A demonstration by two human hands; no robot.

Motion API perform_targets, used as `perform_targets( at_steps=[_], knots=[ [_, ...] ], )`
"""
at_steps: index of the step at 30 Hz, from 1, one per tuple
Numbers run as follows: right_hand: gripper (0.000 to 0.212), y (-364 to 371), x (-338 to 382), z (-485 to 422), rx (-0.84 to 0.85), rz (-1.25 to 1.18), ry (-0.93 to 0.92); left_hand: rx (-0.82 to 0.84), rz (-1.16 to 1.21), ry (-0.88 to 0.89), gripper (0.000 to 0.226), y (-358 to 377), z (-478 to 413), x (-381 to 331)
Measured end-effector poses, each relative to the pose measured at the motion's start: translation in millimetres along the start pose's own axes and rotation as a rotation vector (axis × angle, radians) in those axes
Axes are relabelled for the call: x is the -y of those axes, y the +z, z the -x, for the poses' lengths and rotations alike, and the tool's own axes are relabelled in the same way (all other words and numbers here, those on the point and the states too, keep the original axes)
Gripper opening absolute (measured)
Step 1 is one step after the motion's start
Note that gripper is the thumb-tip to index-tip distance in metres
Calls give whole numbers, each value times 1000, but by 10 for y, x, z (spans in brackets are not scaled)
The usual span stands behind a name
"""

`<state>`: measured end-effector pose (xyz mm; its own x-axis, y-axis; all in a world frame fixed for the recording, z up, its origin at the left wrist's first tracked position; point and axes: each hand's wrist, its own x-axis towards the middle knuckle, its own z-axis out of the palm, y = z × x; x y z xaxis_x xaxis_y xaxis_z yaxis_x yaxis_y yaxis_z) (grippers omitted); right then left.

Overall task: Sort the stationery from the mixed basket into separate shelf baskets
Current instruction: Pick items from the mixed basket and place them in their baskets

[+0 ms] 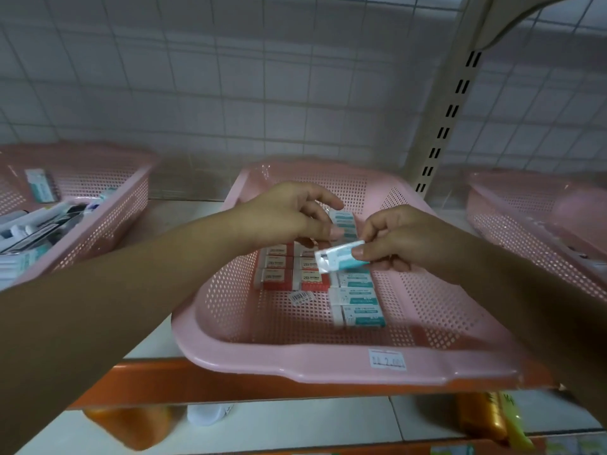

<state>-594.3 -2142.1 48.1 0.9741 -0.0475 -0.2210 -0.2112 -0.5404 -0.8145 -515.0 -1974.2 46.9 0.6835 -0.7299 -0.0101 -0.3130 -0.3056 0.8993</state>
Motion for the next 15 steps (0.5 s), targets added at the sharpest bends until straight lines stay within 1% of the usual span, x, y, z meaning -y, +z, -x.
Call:
perform_targets(
  at_steps=[3, 5, 7, 8, 11, 15],
  knots=[
    [11, -27, -9, 49, 224, 131, 96, -32, -169, -2, 18, 20, -12, 21],
    [10, -28, -17, 73, 361, 188, 113, 15, -334, 21, 16, 51, -16, 49],
    [8, -23, -29, 81, 447, 230, 132, 70, -441, 36, 16, 70, -17, 74],
    [7, -21, -31, 83, 478, 257, 145, 84, -474, 42, 17, 70, -22, 85],
    [15, -19, -36, 73, 520, 367, 162, 100, -539, 52, 17, 61, -38, 107],
    [17, 8, -42, 88, 481, 557, 54, 112, -550, 46, 14, 40, -75, 147]
  ],
)
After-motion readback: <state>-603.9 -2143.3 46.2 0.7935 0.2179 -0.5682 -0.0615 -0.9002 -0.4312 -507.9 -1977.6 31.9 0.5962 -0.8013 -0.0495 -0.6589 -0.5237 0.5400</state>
